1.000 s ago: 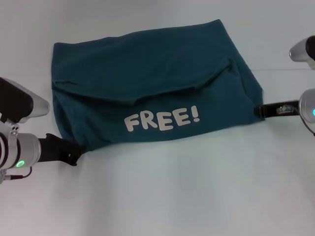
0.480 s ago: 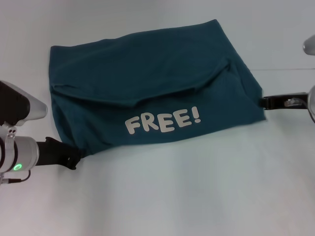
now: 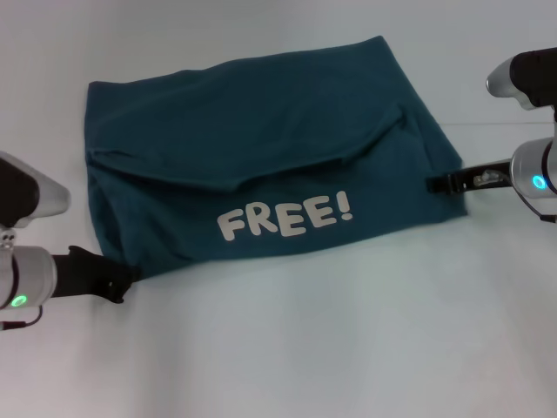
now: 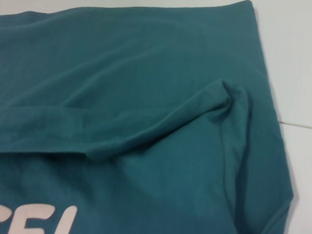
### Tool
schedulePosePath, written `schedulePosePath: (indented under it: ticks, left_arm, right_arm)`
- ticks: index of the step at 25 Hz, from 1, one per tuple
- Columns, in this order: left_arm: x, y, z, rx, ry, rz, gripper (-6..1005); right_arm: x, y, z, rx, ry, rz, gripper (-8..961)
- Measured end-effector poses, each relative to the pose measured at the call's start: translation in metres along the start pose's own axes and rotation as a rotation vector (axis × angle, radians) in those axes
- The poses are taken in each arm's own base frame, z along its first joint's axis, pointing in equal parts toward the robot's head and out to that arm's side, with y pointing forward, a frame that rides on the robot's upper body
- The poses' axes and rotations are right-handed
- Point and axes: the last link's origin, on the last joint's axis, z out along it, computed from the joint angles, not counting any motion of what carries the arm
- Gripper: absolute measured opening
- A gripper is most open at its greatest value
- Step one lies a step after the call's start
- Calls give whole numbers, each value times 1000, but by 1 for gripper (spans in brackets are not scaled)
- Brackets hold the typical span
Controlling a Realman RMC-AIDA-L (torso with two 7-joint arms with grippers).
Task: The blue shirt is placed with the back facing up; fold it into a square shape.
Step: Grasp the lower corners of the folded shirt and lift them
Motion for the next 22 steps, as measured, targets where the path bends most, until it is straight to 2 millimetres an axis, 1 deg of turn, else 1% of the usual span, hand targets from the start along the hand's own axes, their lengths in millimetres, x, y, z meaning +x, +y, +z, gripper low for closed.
schedulePosePath:
  ticks: [3, 6, 11, 14, 22]
  left_arm:
    - [-3, -2, -3, 7, 0, -10, 51]
    - [-5, -4, -5, 9, -1, -11, 50]
    - [-5, -5, -6, 13, -1, -7, 50]
    - [-3, -4, -6, 12, -2, 0, 50]
    - [-2, -3, -5, 10, -2, 5, 50]
  right_arm:
    - [-1, -3, -2, 6, -6, 17, 475]
    - [-1, -9, -3, 15, -4, 38, 721]
    - [6, -10, -2, 11, 15, 50, 806]
    - [11, -8, 0, 5, 31, 51, 805]
    - [16, -2, 4, -8, 48, 50, 802]
